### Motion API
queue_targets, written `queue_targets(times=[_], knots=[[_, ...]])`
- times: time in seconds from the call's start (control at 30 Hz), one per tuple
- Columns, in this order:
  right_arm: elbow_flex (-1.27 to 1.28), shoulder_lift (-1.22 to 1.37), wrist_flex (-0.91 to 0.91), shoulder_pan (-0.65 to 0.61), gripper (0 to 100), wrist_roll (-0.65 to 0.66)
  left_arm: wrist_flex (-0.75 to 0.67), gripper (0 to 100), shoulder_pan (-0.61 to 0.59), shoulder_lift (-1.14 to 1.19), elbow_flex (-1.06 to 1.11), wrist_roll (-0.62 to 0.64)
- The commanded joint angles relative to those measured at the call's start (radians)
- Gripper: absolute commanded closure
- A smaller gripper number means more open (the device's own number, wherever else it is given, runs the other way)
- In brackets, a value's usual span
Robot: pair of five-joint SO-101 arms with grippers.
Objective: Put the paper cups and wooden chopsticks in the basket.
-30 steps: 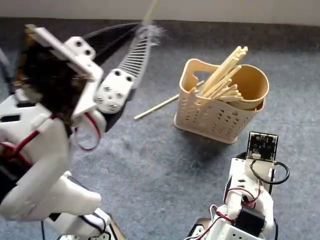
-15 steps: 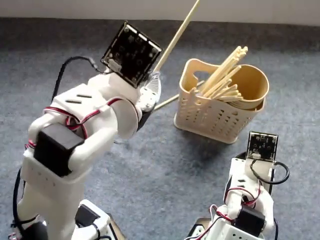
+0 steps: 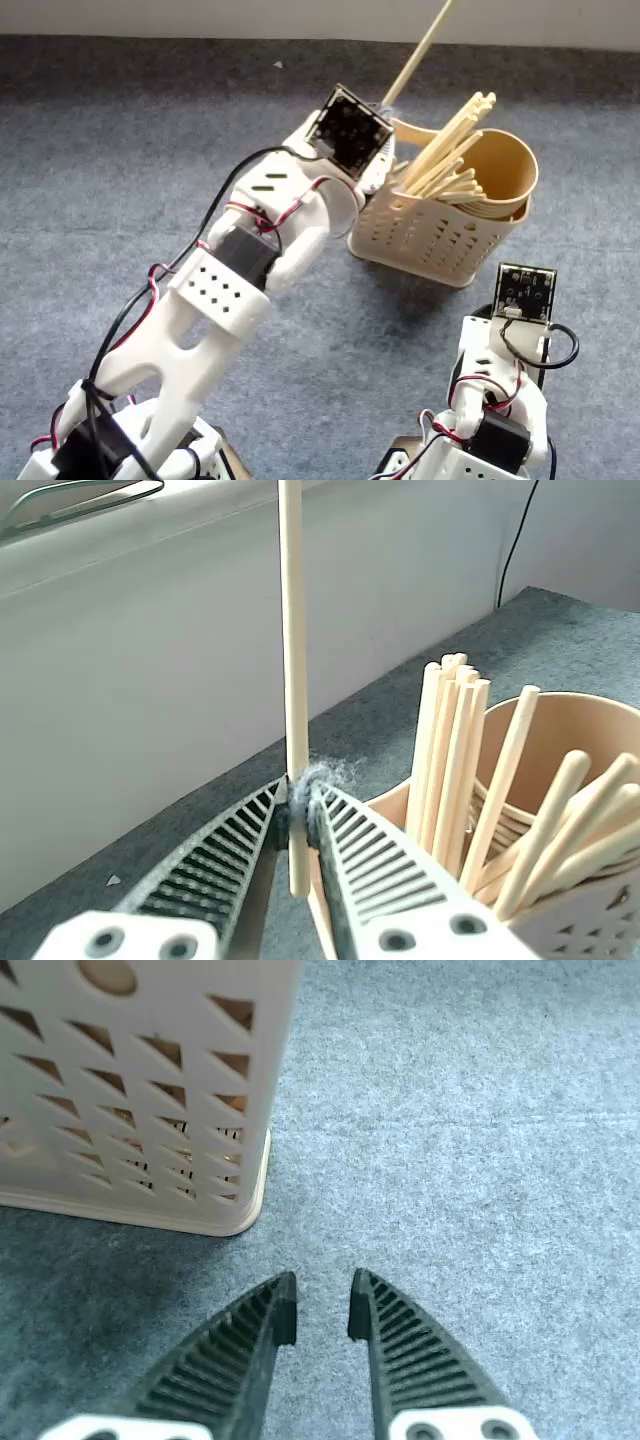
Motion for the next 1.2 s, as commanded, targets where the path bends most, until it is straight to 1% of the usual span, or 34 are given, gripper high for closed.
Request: queue_targets(times=[0.0, 0.07, 0.17, 0.23, 0.37, 0.67, 0.77, 0.93, 1.0, 1.17], knots=[[-0.005, -0.01, -0.018, -0.012, 89.6, 0.008, -0.032, 99, 0.082, 0.051, -0.102, -0.008], [-0.005, -0.01, -0.018, -0.012, 89.6, 0.008, -0.038, 99, 0.127, 0.085, -0.127, -0.008], [-0.005, -0.01, -0.018, -0.012, 89.6, 0.008, -0.038, 99, 0.159, 0.131, -0.145, -0.005], [-0.005, -0.01, -0.018, -0.012, 89.6, 0.008, -0.038, 99, 0.157, 0.159, -0.145, -0.005], [-0.005, -0.01, -0.018, -0.012, 89.6, 0.008, -0.037, 95, 0.154, 0.206, -0.147, -0.003], [-0.005, -0.01, -0.018, -0.012, 89.6, 0.011, -0.029, 95, 0.159, 0.211, -0.143, -0.003], [-0.005, -0.01, -0.018, -0.012, 89.6, 0.011, 0.0, 95, 0.163, 0.211, -0.143, -0.003], [-0.005, -0.01, -0.018, -0.012, 89.6, 0.011, 0.009, 87, 0.166, 0.211, -0.142, -0.002], [-0.005, -0.01, -0.018, -0.012, 89.6, 0.011, 0.032, 87, 0.173, 0.211, -0.143, -0.003], [-0.005, -0.01, -0.018, -0.012, 89.6, 0.011, 0.038, 87, 0.165, 0.211, -0.143, -0.008]])
